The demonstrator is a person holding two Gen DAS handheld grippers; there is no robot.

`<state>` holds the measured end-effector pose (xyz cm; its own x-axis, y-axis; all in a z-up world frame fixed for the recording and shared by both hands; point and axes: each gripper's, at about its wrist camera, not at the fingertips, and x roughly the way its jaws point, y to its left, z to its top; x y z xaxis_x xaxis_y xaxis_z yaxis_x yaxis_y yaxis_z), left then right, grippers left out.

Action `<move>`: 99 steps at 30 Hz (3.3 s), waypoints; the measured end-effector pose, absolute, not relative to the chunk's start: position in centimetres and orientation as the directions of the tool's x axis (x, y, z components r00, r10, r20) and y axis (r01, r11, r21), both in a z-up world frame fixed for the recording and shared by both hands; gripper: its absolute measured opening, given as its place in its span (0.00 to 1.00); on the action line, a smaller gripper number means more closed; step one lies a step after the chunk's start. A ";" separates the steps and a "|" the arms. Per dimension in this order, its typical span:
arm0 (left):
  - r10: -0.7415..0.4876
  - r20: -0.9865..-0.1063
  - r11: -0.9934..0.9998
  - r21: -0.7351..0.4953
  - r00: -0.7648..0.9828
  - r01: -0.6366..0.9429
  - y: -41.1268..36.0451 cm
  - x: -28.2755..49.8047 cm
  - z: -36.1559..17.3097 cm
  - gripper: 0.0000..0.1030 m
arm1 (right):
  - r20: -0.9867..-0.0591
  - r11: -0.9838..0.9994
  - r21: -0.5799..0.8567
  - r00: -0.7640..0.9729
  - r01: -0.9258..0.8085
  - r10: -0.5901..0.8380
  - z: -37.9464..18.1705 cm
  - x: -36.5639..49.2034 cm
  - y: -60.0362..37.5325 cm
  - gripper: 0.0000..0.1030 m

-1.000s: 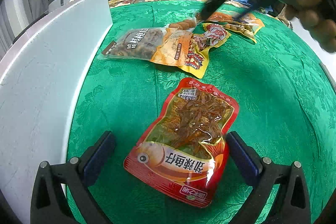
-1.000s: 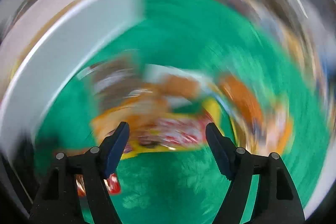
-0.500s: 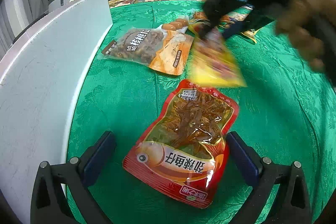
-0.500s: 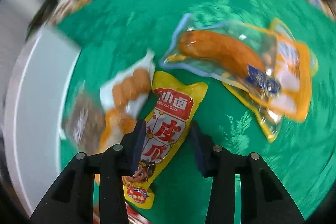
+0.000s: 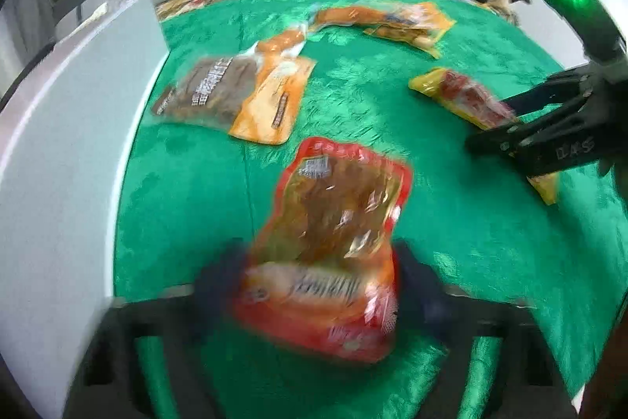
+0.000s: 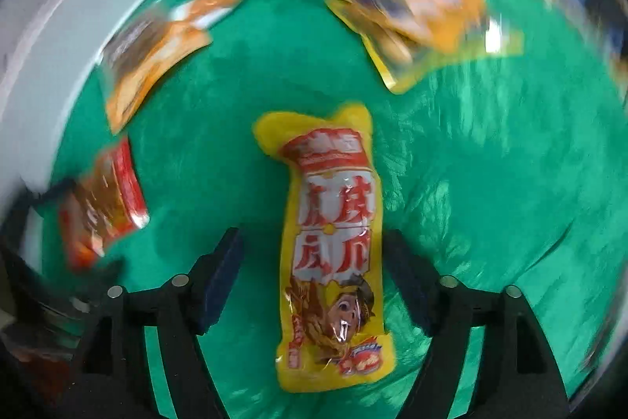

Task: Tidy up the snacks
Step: 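Grasp the red fish-printed packet with the left tool and lift it, then drop the fish packet into the white box with the left tool while the right tool drops the cartoon packet, then move the left tool toward the brown walnut bag on the bed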

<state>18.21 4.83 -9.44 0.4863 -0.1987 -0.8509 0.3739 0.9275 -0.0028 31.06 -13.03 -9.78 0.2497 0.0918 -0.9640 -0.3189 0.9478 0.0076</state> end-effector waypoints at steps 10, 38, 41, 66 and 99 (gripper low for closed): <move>-0.342 -0.796 0.937 -0.249 0.500 0.245 8.7 15.5 -7.5 0.00 | -0.905 0.949 0.289 0.287 -0.127 0.314 -7.6 27.1 -19.3 0.48; 0.081 -0.732 0.951 -0.146 0.676 -0.273 31.1 9.7 2.6 0.85 | -0.646 0.740 0.484 0.379 -0.467 0.662 7.0 26.4 7.6 0.68; -0.014 -0.708 0.978 -0.156 0.706 -0.137 25.4 9.5 3.8 0.86 | -0.712 0.877 0.282 0.528 -0.389 0.463 2.6 24.3 -0.4 0.68; -0.058 -0.811 0.996 -0.012 0.582 0.083 -0.1 21.4 -10.6 1.00 | -0.799 0.980 0.027 0.593 0.197 -0.098 -10.0 24.0 -26.7 0.89; -0.059 -0.811 0.996 -0.012 0.582 0.084 -0.2 21.4 -10.6 1.00 | -0.799 0.980 0.026 0.592 0.199 -0.100 -10.1 24.1 -26.7 0.89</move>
<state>21.38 -0.19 -10.63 0.5820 -0.0586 -0.8111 0.0836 0.9964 -0.0121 24.15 -26.67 -10.09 0.5924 -0.0995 -0.7995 0.1991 0.9796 0.0256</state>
